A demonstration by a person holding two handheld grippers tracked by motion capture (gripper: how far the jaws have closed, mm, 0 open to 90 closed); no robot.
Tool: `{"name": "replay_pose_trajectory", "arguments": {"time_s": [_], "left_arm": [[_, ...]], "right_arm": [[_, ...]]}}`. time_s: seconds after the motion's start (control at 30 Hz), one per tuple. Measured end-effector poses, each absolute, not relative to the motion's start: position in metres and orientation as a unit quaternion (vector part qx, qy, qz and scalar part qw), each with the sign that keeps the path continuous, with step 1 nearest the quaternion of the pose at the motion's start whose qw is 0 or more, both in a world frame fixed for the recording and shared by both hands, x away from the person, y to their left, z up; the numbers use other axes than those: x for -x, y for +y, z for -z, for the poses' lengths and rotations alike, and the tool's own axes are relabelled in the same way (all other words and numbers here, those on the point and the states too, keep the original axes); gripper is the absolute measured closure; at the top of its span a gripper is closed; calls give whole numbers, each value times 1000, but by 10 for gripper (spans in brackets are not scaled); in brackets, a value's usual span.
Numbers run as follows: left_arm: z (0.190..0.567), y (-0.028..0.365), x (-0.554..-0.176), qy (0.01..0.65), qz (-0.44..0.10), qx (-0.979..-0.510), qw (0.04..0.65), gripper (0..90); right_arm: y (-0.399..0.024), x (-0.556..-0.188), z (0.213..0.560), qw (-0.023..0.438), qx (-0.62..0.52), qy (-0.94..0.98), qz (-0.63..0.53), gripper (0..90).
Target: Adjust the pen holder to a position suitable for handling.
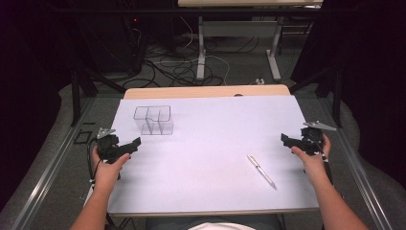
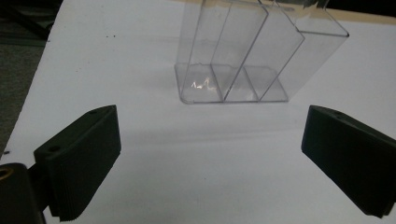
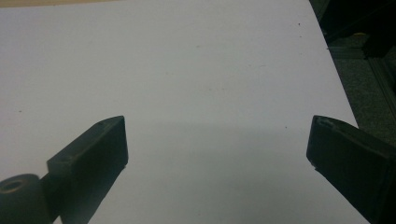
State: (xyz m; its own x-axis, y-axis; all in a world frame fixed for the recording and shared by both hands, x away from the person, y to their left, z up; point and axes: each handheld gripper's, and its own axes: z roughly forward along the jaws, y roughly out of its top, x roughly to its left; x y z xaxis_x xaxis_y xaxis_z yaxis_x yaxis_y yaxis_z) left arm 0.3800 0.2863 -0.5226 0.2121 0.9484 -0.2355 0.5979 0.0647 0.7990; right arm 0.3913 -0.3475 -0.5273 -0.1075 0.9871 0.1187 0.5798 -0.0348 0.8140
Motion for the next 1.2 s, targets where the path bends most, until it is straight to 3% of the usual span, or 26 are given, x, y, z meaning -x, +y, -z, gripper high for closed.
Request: {"name": "replay_pose_trajectory", "arguments": {"time_s": [0.1,0.2,0.37,0.63,0.7,1.03,1.2], "left_arm": [[521,288,-381,599,-210,-643,429,80],[513,291,-384,605,-221,-635,427,171],[500,293,-388,608,-219,-635,422,194],[476,295,-395,610,-234,-615,442,323],[465,292,-402,614,-242,-605,446,421],[441,284,-436,609,-245,-624,424,666],[438,282,-448,612,-243,-632,409,744]], "right_arm": [[-349,-391,530,273,-609,642,-378,65],[-347,-391,531,277,-606,645,-374,67],[-341,-390,533,275,-601,654,-367,67],[-337,-388,533,273,-597,661,-364,75],[-335,-388,534,271,-597,662,-364,77],[-330,-390,535,256,-600,661,-370,77],[-327,-391,536,250,-601,661,-373,78]]}}
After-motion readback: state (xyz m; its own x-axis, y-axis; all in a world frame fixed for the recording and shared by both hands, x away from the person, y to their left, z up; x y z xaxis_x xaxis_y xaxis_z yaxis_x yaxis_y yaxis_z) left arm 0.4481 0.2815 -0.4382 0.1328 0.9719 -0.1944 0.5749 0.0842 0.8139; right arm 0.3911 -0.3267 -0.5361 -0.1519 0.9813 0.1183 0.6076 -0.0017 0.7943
